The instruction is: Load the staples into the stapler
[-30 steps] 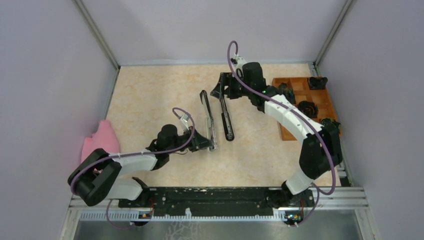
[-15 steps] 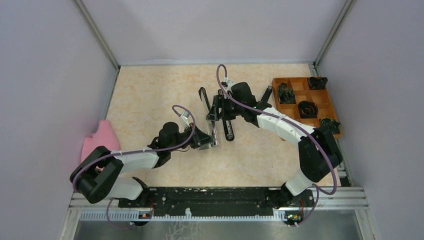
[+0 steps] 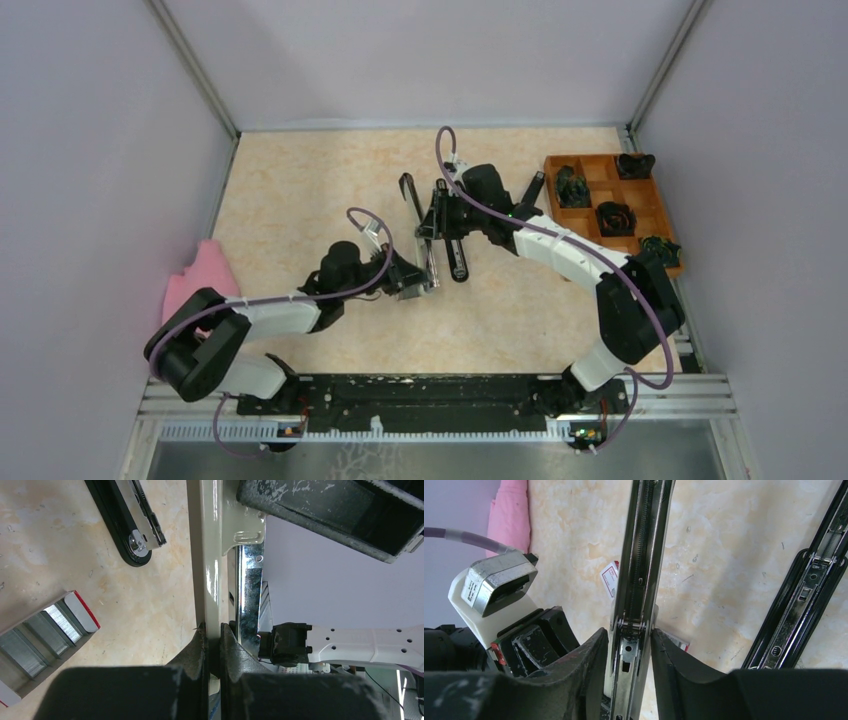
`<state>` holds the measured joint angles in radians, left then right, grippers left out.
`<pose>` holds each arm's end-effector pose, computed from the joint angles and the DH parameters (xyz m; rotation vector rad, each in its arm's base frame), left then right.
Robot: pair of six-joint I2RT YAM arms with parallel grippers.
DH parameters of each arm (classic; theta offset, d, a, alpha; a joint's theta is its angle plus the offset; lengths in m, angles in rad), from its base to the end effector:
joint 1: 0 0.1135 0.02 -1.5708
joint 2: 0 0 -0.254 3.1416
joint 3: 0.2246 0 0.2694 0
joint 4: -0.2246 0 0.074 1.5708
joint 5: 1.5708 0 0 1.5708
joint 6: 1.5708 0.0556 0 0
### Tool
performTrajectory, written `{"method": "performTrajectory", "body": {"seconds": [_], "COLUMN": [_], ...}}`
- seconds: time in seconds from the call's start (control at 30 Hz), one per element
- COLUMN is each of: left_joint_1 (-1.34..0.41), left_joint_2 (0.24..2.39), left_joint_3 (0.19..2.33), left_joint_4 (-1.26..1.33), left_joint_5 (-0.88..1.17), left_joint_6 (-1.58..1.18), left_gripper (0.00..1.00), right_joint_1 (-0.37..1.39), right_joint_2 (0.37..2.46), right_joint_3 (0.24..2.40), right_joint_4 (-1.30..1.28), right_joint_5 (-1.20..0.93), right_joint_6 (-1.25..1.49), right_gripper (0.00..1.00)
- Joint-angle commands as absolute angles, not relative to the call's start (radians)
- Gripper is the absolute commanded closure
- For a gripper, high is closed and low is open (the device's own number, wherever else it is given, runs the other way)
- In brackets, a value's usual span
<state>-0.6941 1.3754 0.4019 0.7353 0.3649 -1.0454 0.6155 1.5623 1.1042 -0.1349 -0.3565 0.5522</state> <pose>0.2105 -0.2010 0.1495 -0.0660 2.0902 -1.4898 0.3027 0.2378 0.2347 -0.2940 2.2990 1.0233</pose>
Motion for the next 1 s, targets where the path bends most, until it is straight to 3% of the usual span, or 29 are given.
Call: {"method": "performTrajectory", "body": {"seconds": [0.0,0.23,0.5,0.73,0.97], "left_joint_1": [-0.695,-0.695,-0.695,-0.689,-0.656], "left_joint_2": [1.384,1.391,1.361,1.314,1.179], "left_joint_3": [0.461,0.474,0.454,0.415,0.370], "left_joint_4": [0.851,0.825,0.753,0.692,0.526], "left_joint_5": [0.373,0.375,0.345,0.311,0.200], "left_joint_6": [-1.026,-1.009,-0.992,-0.973,-0.914], "left_gripper": [1.00,0.97,0.73,0.60,0.40], "right_joint_1": [0.629,0.629,0.617,0.555,0.488], "right_joint_2": [1.552,1.553,1.536,1.531,1.606], "right_joint_3": [1.111,1.134,1.213,1.294,1.385], "right_joint_4": [-0.083,-0.122,-0.218,-0.321,-0.430], "right_joint_5": [-0.370,-0.351,-0.256,-0.168,-0.014], "right_joint_6": [0.562,0.526,0.405,0.299,0.203], "right_gripper": [0.66,0.99,1.00,1.00,1.00]}}
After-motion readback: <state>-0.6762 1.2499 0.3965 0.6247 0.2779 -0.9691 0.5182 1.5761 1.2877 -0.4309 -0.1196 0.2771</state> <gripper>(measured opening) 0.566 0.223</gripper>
